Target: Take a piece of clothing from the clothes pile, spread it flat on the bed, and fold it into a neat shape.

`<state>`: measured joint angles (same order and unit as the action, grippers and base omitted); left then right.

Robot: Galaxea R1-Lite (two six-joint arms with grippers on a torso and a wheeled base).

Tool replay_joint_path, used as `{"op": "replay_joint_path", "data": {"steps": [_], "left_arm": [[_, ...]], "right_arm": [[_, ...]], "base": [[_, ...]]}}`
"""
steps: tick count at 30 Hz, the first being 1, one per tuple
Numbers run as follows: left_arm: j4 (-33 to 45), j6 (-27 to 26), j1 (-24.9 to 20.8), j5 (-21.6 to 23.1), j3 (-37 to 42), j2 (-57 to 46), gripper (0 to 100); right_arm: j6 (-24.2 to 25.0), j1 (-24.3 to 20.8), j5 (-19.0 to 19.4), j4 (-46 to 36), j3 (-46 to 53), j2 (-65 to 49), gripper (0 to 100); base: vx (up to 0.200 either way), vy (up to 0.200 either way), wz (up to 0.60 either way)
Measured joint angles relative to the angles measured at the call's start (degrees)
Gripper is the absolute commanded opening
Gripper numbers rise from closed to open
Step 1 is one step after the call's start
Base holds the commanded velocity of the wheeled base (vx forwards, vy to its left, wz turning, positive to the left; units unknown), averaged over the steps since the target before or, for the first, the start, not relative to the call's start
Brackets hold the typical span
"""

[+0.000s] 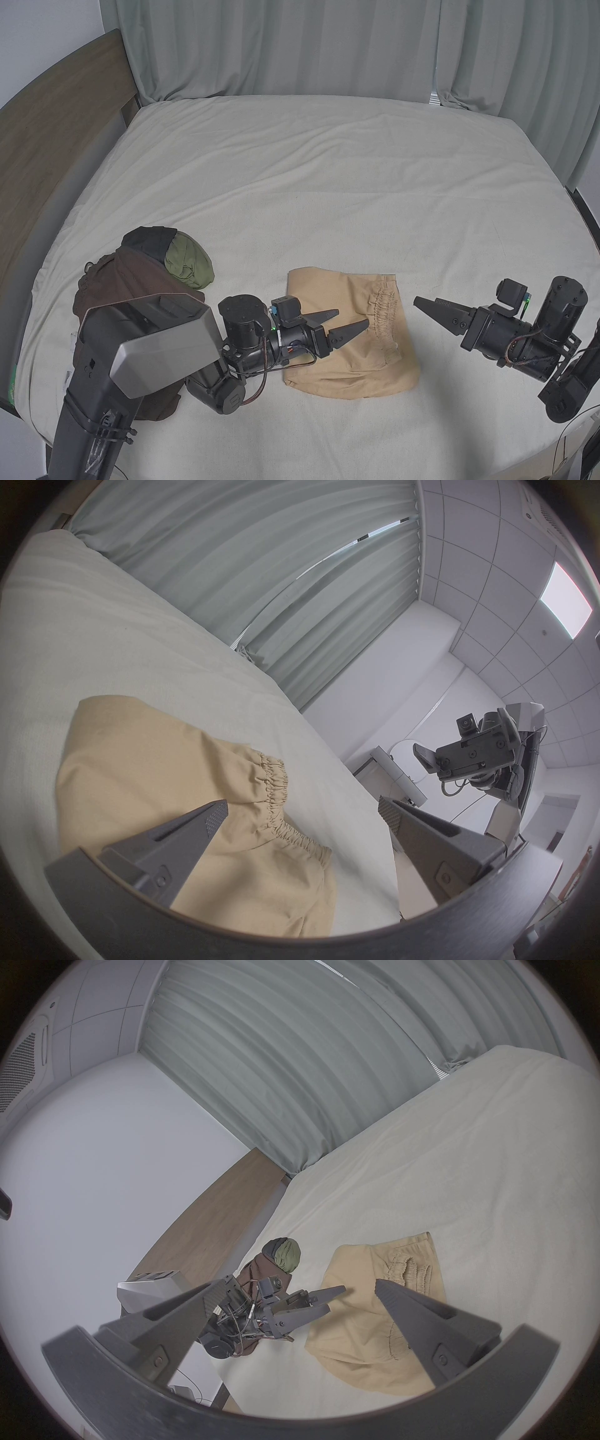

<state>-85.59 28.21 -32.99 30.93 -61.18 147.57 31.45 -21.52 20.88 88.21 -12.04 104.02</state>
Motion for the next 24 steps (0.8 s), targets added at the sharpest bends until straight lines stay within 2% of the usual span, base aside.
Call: {"op": "replay_joint_path", "data": {"steps": [12,18,24], "left_arm": [[-2.3,-1.5,2.1,-0.7,5.5,-2.2,100],[-2.6,-5.6,7.5,-0.4,10.4,-5.6,100],[-2.9,-10.6,13.6,1.7,15.0,-8.5,100]], "right_arm": [[0.1,0.0,-0.6,-0.1,1.4,3.4,100],[0.4,-0.3,-3.5,0.0,2.1,9.5,100],[1.2,-0.4,-4.4,0.0,2.2,15.3,100]], "base": [[0.0,0.0,0.0],[0.0,0.0,0.0],[0.0,0.0,0.0]]}}
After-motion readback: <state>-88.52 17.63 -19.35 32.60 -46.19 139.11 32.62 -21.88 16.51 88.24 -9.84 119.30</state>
